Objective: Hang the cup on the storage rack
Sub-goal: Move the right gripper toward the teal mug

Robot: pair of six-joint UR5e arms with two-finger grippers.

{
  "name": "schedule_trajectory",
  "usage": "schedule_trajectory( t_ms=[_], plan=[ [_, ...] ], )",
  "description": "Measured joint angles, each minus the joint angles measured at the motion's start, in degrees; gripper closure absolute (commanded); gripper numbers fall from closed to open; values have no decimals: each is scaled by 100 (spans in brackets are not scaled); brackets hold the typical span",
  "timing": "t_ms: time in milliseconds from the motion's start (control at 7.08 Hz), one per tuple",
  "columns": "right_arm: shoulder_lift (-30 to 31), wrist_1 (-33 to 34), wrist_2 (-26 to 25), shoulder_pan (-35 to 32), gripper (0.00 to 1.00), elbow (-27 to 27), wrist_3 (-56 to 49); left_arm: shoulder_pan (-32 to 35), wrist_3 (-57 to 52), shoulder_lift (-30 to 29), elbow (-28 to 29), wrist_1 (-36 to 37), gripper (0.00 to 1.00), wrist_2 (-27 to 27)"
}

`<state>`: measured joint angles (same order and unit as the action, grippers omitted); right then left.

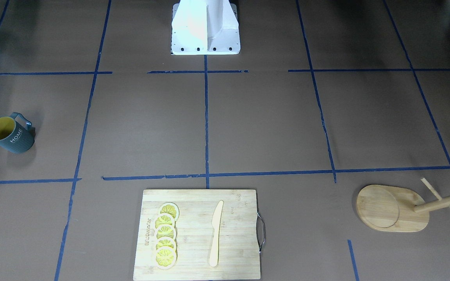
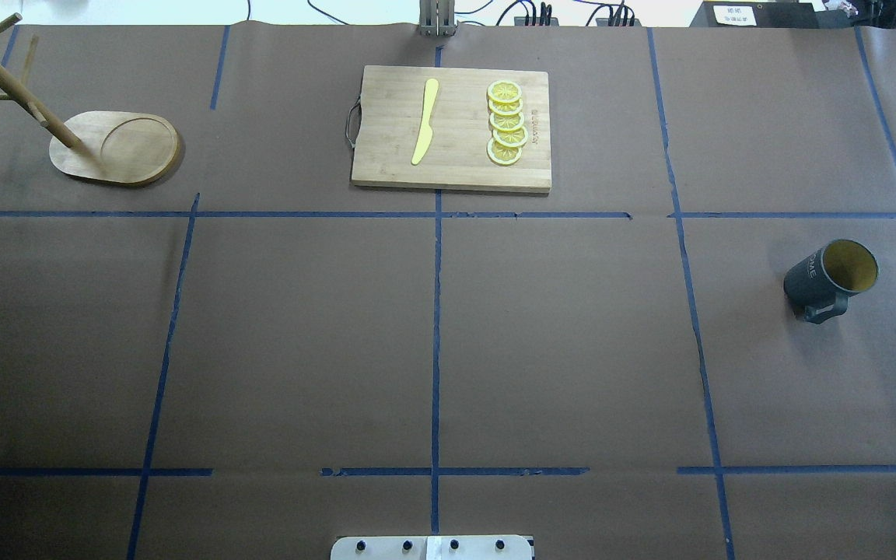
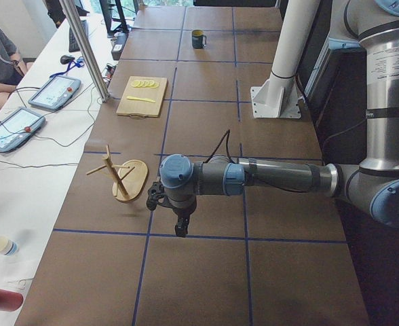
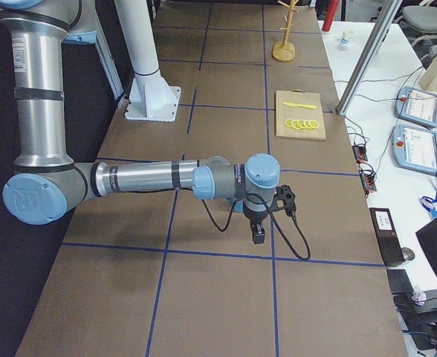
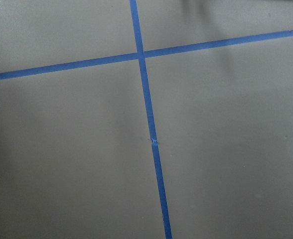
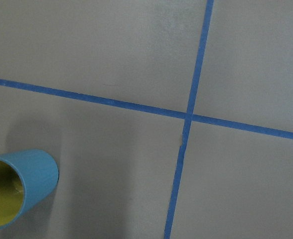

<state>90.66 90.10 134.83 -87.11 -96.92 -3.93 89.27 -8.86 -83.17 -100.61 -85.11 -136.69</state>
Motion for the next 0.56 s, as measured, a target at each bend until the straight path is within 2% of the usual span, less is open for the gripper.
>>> schedule_trajectory(
  t_ms=[565],
  plan=[
    [-110, -23, -2, 420, 0, -303, -31, 1, -3, 49, -42, 11, 0, -12]
  ],
)
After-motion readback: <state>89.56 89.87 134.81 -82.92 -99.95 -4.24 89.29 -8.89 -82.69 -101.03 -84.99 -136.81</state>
